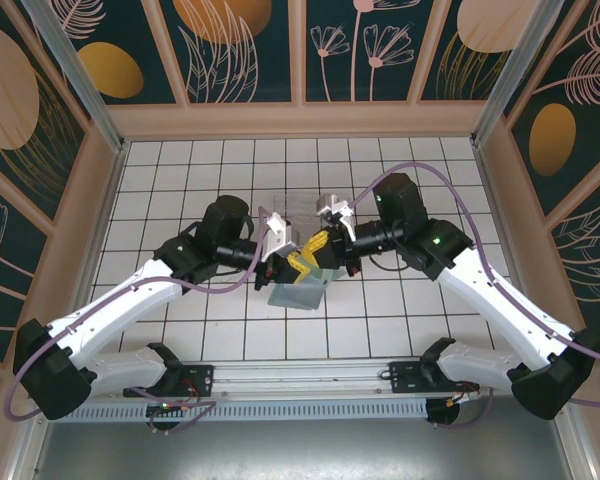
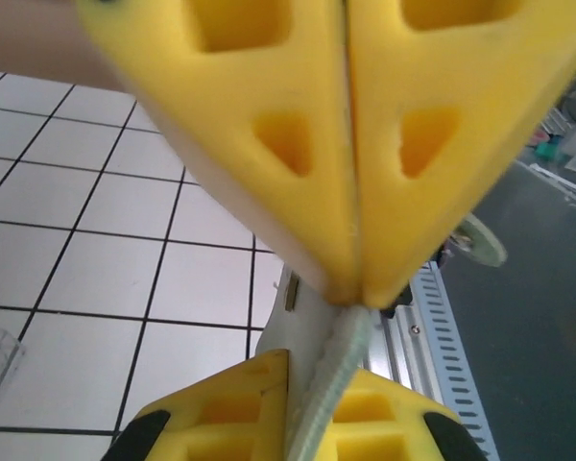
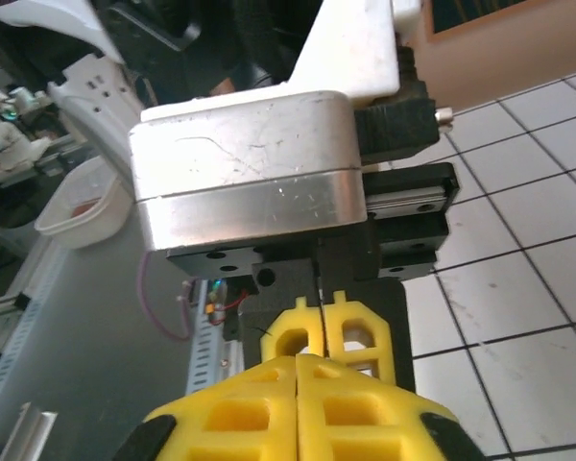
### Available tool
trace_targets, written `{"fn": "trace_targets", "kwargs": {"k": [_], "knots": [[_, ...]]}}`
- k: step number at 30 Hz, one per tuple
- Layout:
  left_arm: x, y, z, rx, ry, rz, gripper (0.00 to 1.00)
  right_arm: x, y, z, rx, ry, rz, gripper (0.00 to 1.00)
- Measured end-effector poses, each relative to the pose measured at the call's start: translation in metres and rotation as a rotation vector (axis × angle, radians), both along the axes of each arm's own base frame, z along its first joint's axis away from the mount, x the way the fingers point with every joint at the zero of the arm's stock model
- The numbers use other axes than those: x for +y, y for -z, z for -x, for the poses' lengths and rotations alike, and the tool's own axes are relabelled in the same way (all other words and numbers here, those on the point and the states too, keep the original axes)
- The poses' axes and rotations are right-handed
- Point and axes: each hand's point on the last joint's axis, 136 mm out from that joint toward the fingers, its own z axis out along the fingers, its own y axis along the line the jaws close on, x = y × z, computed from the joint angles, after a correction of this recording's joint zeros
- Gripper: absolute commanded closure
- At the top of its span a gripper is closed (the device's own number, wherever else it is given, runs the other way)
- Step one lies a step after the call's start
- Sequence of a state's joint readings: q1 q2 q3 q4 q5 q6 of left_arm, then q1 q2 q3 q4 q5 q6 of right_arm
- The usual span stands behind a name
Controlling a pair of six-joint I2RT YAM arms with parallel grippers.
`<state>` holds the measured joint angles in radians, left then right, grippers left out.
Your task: Take the credit cards out of the card holder
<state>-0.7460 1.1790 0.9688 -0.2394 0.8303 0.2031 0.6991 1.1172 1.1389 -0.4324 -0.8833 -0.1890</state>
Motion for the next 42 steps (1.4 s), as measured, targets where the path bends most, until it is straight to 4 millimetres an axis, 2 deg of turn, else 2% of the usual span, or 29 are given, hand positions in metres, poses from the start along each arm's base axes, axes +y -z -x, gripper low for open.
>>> {"fn": "trace_targets", "kwargs": {"k": [1,3,6,9,12,15,18,21,25,30,34,37,42], "knots": [[0.000,0.000,-0.004,-0.004,-0.024,0.001,1.00,0.000,-0.001,-0.007,-0.004,0.037,0.001,0.55],[0.001,0.001,-0.012,-0.012,-0.085,0.007,1.00,-0.001,-0.005,-0.021,-0.016,0.124,-0.006,0.49],[0.009,0.000,-0.028,-0.021,-0.221,0.033,1.00,-0.008,-0.012,-0.039,-0.025,0.260,-0.033,0.48],[0.019,-0.011,-0.045,-0.011,-0.373,0.101,1.00,-0.018,-0.022,-0.053,-0.017,0.394,-0.078,0.47],[0.034,-0.031,-0.064,0.005,-0.537,0.216,1.00,-0.031,-0.035,-0.066,-0.001,0.531,-0.153,0.47],[0.054,-0.057,-0.076,0.022,-0.681,0.365,1.00,-0.050,-0.043,-0.067,0.033,0.637,-0.258,0.46],[0.079,-0.090,-0.080,0.041,-0.794,0.569,1.00,-0.064,-0.049,-0.062,0.067,0.685,-0.368,0.45],[0.104,-0.114,-0.078,0.078,-0.854,0.774,1.00,-0.067,-0.056,-0.059,0.111,0.682,-0.471,0.44],[0.123,-0.135,-0.076,0.143,-0.874,0.958,1.00,-0.059,-0.057,-0.060,0.199,0.633,-0.562,0.42],[0.145,-0.161,-0.068,0.227,-0.847,1.171,1.00,-0.032,-0.057,-0.065,0.295,0.543,-0.601,0.43],[0.154,-0.168,-0.067,0.303,-0.815,1.290,1.00,-0.010,-0.061,-0.065,0.332,0.471,-0.610,0.46],[0.156,-0.171,-0.068,0.355,-0.786,1.342,1.00,0.008,-0.071,-0.065,0.341,0.414,-0.623,0.49],[0.160,-0.177,-0.067,0.417,-0.739,1.417,1.00,0.024,-0.083,-0.068,0.350,0.367,-0.647,0.52]]}}
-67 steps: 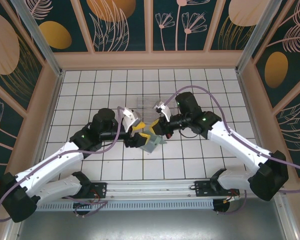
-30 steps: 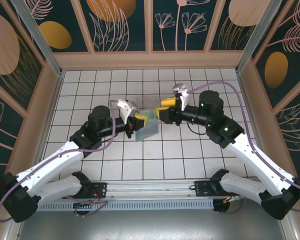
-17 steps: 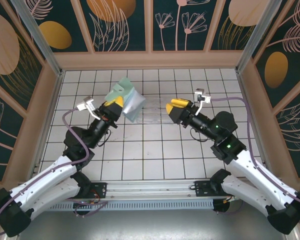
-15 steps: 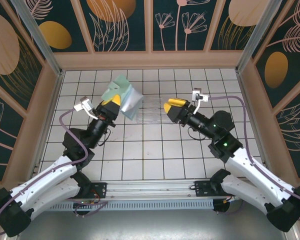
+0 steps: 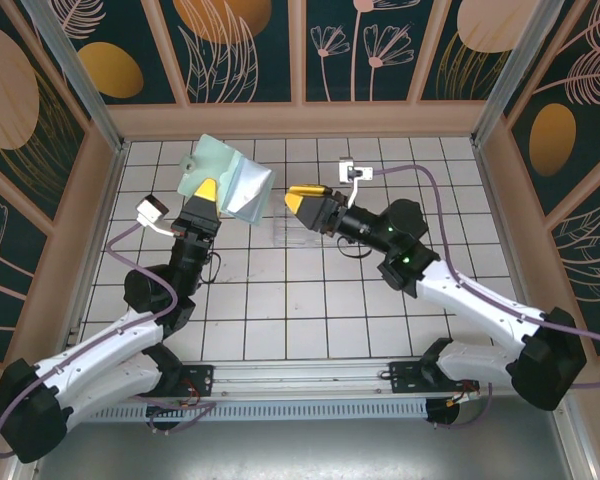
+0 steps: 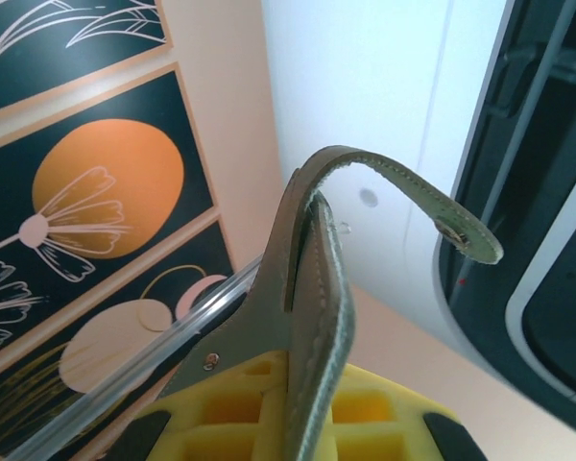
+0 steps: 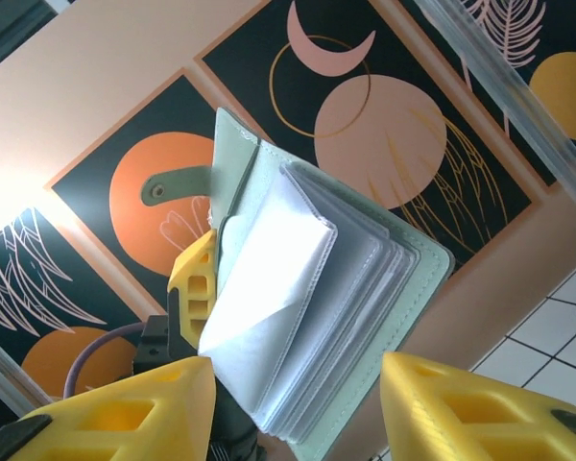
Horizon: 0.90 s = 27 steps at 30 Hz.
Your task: Take the credit cards out of the card holder
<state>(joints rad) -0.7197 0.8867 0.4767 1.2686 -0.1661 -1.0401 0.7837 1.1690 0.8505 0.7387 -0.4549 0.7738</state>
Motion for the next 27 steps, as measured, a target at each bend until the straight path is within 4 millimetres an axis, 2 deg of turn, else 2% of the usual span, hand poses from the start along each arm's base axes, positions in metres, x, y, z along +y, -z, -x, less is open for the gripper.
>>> {"fn": "trace_targets", "kwargs": {"k": [4,14,18,23,27], "knots": [[0.003,-0.005,0.003,-0.015,0.029,0.051,1.00,0.007,-0.001,-0.004,0.016,-0.019,-0.021,0.54],[0.002,-0.008,0.003,-0.022,0.071,0.109,1.00,0.035,0.010,-0.006,0.066,-0.104,-0.025,0.71],[0.005,-0.012,0.005,-0.036,0.074,0.123,1.00,0.039,0.006,-0.004,0.063,-0.122,-0.038,0.79],[0.008,-0.016,0.009,-0.048,0.075,0.134,1.00,0.040,-0.002,0.003,0.044,-0.149,-0.057,0.79],[0.011,-0.019,0.012,-0.058,0.075,0.141,1.00,0.044,-0.005,0.008,0.040,-0.167,-0.066,0.89]]}}
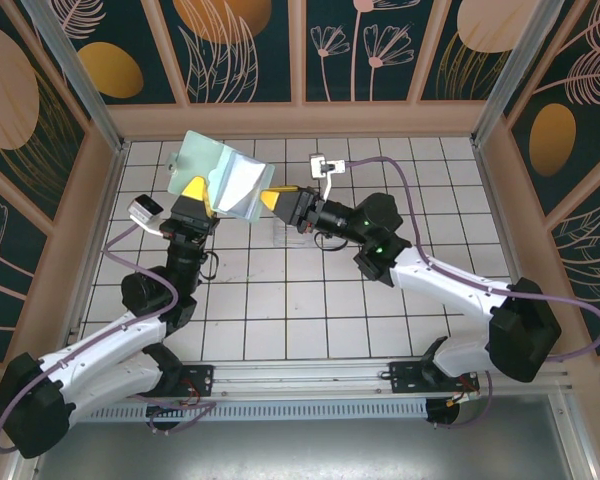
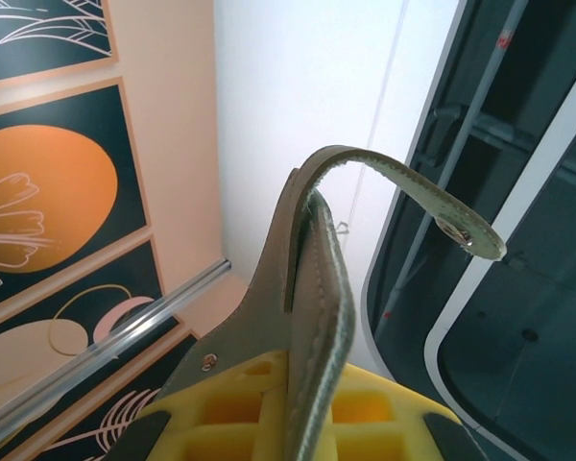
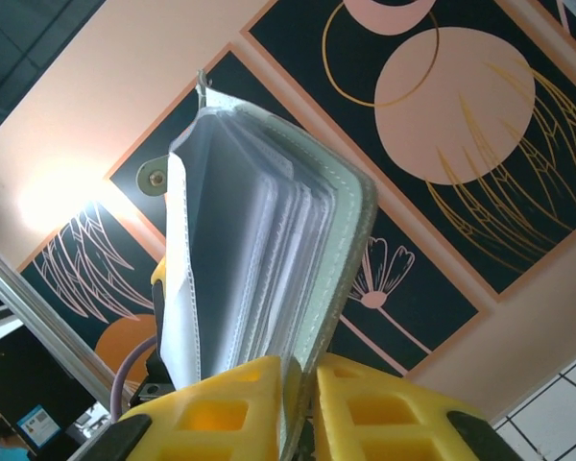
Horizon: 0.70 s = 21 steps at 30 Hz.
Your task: Take the credit cards out of the card holder
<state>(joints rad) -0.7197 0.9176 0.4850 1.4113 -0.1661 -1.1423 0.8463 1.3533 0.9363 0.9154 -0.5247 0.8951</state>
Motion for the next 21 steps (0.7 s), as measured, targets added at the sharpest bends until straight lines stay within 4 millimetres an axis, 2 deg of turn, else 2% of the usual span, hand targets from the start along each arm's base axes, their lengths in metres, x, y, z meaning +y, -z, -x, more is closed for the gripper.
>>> {"fn": "trace_targets", "kwargs": {"k": [4,14,18,21], "knots": [[0.002,-0.002,0.003,-0.007,-0.001,0.007,1.00,0.001,-0.003,0.003,-0.014,-0.008,-0.019,0.92],[0.012,-0.005,0.007,-0.008,-0.035,0.015,1.00,0.001,-0.024,0.026,-0.125,-0.037,-0.075,1.00],[0.009,-0.001,0.001,0.015,-0.052,-0.011,1.00,0.003,-0.036,0.040,-0.209,-0.057,-0.086,0.99],[0.004,0.006,-0.004,0.040,-0.057,-0.040,1.00,0.004,-0.044,0.052,-0.269,-0.068,-0.092,0.96]]}}
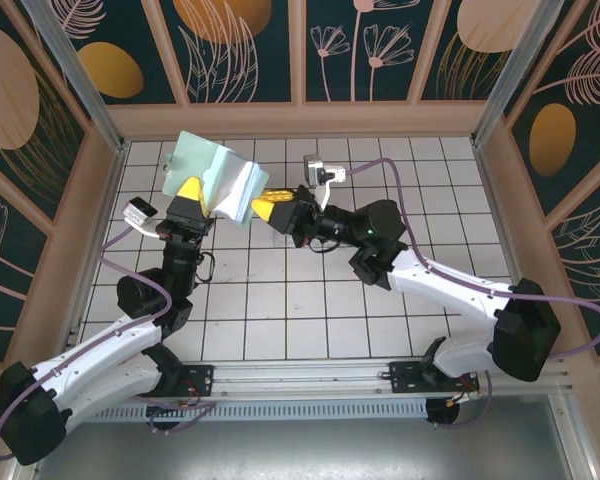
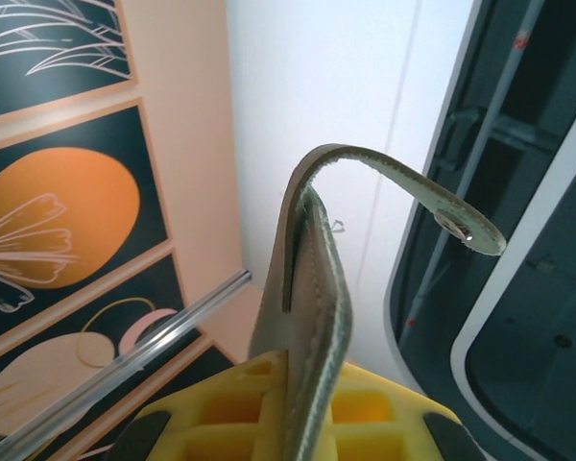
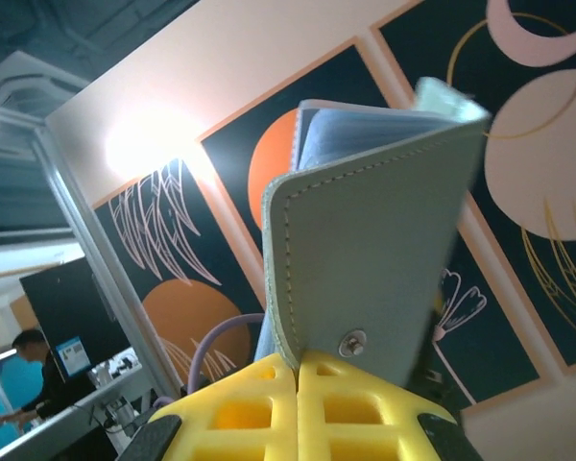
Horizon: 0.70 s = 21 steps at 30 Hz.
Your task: Take the credit cards out of the card holder
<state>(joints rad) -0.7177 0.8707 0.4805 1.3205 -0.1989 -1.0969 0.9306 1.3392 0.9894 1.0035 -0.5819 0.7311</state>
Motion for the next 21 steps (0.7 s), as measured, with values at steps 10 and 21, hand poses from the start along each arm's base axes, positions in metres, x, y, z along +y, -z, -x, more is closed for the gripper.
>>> {"fn": "trace_targets", "kwargs": {"k": [10,21], "knots": [[-0.009,0.011,-0.010,0.041,-0.001,-0.044,1.00,0.004,-0.004,-0.001,-0.044,0.057,0.046,0.86],[-0.013,0.009,-0.007,0.019,0.005,-0.067,1.00,0.005,0.004,-0.017,0.003,0.140,0.080,0.78]]}}
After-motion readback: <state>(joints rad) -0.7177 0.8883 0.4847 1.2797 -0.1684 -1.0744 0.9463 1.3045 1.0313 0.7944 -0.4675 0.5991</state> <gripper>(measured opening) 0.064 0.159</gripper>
